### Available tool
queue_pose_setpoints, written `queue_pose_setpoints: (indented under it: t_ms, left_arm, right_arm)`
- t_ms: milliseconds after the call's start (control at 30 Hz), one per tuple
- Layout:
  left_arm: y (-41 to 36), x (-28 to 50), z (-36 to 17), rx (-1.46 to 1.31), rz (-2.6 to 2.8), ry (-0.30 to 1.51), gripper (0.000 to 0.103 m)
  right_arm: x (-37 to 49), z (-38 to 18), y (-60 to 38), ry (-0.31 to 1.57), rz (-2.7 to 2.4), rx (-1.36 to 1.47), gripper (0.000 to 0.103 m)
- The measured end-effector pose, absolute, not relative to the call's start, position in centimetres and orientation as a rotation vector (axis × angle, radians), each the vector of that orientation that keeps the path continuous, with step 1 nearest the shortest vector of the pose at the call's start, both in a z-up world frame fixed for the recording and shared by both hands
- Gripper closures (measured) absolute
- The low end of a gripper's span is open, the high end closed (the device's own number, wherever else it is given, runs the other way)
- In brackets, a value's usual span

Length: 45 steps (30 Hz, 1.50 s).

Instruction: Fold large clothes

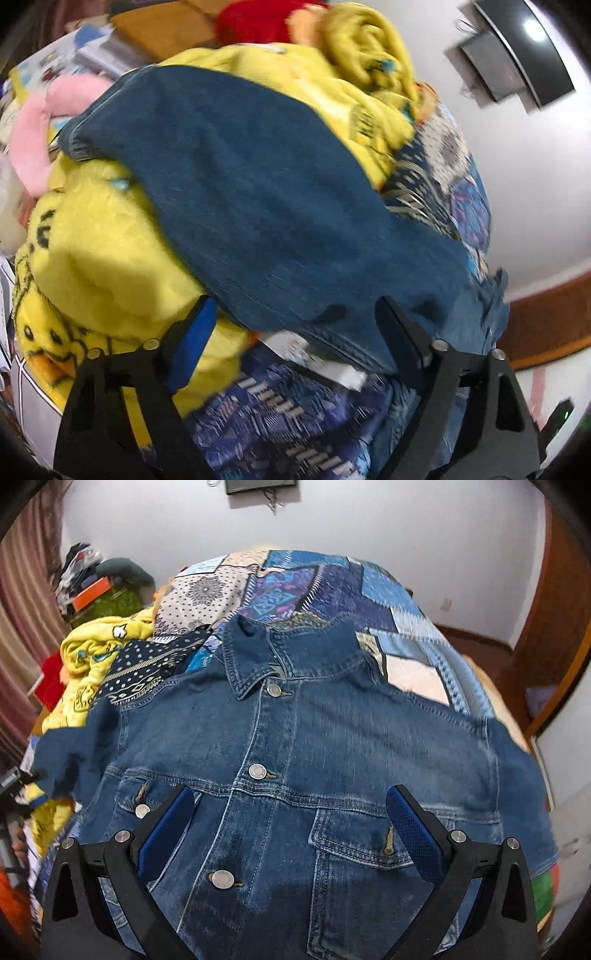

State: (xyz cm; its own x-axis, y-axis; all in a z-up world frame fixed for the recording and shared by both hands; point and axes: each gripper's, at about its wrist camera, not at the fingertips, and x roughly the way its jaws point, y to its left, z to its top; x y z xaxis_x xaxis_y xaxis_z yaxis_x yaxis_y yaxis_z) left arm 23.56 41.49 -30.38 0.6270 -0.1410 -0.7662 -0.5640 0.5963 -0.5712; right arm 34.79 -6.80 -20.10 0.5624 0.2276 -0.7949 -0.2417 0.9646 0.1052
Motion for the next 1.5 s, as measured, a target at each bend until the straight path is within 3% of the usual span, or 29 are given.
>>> queue_pose_setpoints:
  t_ms: [233,400,500,800,1000,1200,1500]
  left_arm:
    - [44.0,24.4,-31.5,-0.928,0.364,0.882,0.054]
    - [44.1,24.4,-30.3,-0.889,0.416,0.88,0.087]
    - [43.3,24.3,-27.8,-0.794,0.459,0.857,0.095]
    - [39.0,25.8,-15.2,-0.54,0.428,0.636,0.097]
    - [30.4,29.3,-9.4,-0.354,0.273,0.56,0.097]
    - [20.9,33.3,-10.7,-0.27,0.088,0.634,0.097]
    - [8.5,37.0,-17.9,-0.194,-0.133,0.872,0.097]
  right_arm:
    - [35.3,-20.6,-7.7,0.989,0.291,0.093,0.0]
    - [34.8,-20.0,-8.3,0.994,0.301,0.136,0.0]
    - [34.4,-19.5,-8.8,0.983,0.298,0.143,0.0]
    - [33.0,-17.6,-10.9,0.933,0.293,0.185,0.0]
    - [32.0,-16.8,-12.7,0.901,0.284,0.231,0.0]
    - [31.0,-16.5,-14.9,0.88,0.272,0.261,0.0]
    - [29.9,-16.6,-18.2,0.861,0.235,0.255,0.0]
